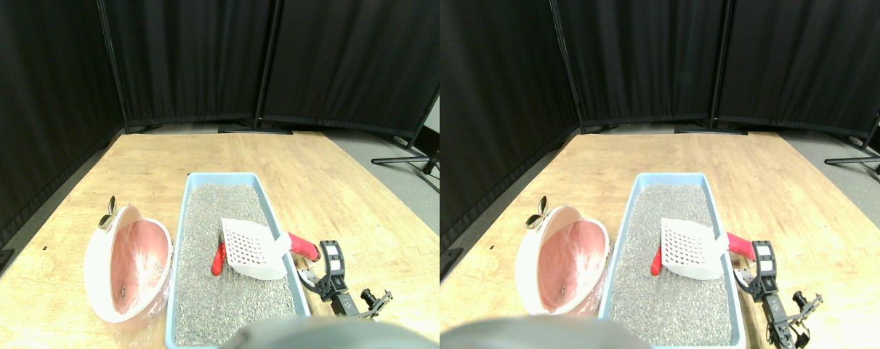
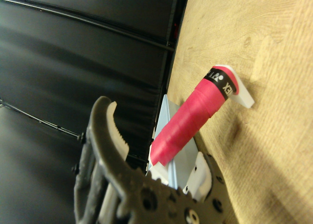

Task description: Scoop (unimanual)

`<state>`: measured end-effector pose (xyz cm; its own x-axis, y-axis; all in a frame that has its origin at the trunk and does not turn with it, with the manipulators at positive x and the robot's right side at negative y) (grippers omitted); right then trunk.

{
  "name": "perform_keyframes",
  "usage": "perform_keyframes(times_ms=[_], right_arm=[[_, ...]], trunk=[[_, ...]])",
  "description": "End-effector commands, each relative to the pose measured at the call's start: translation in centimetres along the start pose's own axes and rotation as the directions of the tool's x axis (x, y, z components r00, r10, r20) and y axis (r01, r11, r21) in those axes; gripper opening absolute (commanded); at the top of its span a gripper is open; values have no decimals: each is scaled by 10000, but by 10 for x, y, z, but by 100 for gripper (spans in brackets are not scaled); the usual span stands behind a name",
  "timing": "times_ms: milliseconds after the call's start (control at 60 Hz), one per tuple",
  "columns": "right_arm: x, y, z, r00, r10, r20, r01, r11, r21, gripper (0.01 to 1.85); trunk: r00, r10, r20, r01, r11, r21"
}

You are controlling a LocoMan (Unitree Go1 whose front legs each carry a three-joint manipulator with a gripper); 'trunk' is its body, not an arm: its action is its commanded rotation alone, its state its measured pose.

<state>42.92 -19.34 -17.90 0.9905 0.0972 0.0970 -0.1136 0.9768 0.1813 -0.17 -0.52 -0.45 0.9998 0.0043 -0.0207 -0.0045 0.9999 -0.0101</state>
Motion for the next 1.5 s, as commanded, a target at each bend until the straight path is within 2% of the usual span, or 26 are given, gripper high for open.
perform_keyframes(times_ms=[17, 317, 550, 583, 717, 1033, 1067, 1183, 1500], right_arm=[[1, 3, 6, 9992, 14, 400, -21, 9998, 177, 85], [12, -8, -3, 9992, -401, 55, 399, 9985, 382, 85], [20, -13, -8, 9986, -528, -83, 532, 9974, 487, 84], [22, -13, -9, 9971, -719, -268, 733, 9958, 550, 84], [26, -11, -13, 9959, -850, -300, 866, 9946, 579, 85], [38, -14, -20, 9945, -728, -750, 786, 9938, 781, 84], [41, -14, -18, 9894, -1056, -1000, 1137, 9904, 788, 86], [49, -16, -19, 9916, -846, -979, 928, 9923, 824, 84], [60, -17, -23, 9846, -1104, -1359, 1229, 9885, 879, 82]], trunk=[[10000, 48, -72, -49, 9998, -218], [9999, -104, -67, 103, 9998, -166], [9999, -108, -110, 106, 9997, -214], [9999, -96, -129, 93, 9997, -240], [9999, -75, -123, 72, 9996, -263], [9999, -25, -152, 20, 9995, -311], [9999, -26, -164, 21, 9995, -314], [9998, -35, -173, 30, 9995, -310], [9997, 29, -257, -39, 9993, -379]])
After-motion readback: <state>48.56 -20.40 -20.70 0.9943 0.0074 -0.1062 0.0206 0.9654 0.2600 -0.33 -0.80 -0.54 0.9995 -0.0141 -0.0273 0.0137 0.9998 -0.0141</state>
